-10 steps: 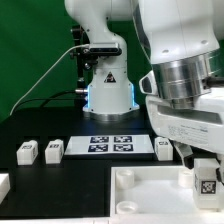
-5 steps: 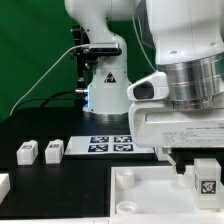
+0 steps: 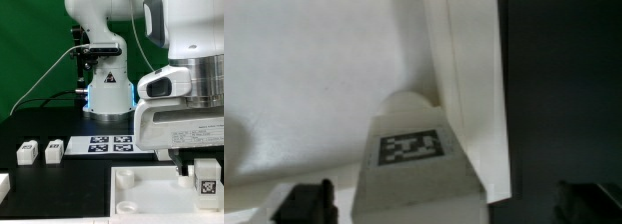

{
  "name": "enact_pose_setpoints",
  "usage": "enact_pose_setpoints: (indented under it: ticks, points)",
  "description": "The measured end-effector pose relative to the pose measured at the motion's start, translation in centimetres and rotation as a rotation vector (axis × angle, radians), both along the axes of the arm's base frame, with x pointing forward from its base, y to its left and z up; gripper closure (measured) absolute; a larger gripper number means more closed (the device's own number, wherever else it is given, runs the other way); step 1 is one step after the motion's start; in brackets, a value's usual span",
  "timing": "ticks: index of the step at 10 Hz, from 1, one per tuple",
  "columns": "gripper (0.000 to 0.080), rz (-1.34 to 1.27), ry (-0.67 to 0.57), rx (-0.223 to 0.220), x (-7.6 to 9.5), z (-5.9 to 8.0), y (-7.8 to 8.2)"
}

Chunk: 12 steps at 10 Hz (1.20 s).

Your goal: Assemble one leg

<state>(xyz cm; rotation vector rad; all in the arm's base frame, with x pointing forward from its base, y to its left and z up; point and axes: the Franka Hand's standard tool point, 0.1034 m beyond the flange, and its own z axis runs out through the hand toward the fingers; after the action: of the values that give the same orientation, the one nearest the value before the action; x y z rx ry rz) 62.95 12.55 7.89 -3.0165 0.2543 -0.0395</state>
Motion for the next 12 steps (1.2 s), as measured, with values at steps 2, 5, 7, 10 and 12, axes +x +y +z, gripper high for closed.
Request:
enact_pose_setpoints:
  ticks: [2, 5, 7, 10, 12]
  points:
    - [0.0456, -0.204, 0.024, 0.015, 0.0, 0.0, 0.1]
    - [0.0486, -0.473, 0.056, 0.033, 0.0, 0.0, 0.1]
    - [0.0486, -0.851, 0.09, 0.095, 0.4, 0.0, -0.3]
    - [0.0486, -1.349, 0.164, 0.185, 0.2, -0.4, 0.0]
    - [0.0496, -1.527, 0.206, 0.202, 0.1, -0.5, 0.7]
